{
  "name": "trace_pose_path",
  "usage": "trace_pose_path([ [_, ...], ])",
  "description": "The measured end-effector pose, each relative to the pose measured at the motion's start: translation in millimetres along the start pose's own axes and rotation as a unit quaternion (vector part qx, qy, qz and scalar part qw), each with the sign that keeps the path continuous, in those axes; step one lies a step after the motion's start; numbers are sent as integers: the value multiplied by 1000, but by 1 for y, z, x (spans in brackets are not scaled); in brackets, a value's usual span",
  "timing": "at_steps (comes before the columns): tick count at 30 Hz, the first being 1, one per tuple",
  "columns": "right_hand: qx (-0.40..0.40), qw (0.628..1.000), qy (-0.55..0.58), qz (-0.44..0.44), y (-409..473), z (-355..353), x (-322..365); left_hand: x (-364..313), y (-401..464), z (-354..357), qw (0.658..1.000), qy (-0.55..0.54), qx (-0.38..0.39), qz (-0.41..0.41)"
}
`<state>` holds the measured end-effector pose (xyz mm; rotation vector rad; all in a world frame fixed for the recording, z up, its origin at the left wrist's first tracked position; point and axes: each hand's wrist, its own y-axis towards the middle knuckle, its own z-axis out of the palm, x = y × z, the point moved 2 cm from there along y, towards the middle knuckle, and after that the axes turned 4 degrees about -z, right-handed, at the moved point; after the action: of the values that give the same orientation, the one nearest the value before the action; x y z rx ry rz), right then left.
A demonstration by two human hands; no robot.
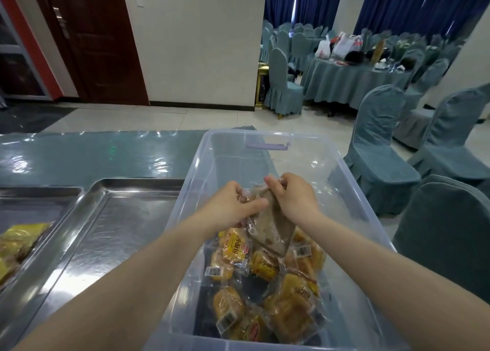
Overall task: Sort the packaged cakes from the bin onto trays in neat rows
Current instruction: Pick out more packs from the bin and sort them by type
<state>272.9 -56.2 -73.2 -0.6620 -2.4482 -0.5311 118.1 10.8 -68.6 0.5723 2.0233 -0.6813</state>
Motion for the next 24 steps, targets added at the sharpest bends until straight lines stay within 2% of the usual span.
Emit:
trace_pose_path([
  [3,5,1000,31,0,-2,-1,3,-1,-1,2,990,126,-42,46],
  [7,30,996,79,-12,-5,3,2,-5,0,-3,981,149,-104,72],
  [10,22,994,103,5,-1,8,-7,-4,-1,-11,974,163,-138,69],
  [12,43,998,39,20,5,14,-20,-2,-1,-18,974,153,-158,59],
  [13,81,996,-23,31,6,19,-29,-1,-1,-21,971,152,-173,60],
  [16,232,951,-192,64,0,39,-55,-4,-3,-28,956,161,-228,87],
  [18,279,924,-255,59,-5,53,-67,-8,-5,-30,942,183,-257,112],
  [20,274,926,-257,37,-2,64,-71,-10,-6,-32,931,204,-275,129],
  [24,239,953,-186,4,14,89,-61,-15,-10,-37,915,196,-313,163],
])
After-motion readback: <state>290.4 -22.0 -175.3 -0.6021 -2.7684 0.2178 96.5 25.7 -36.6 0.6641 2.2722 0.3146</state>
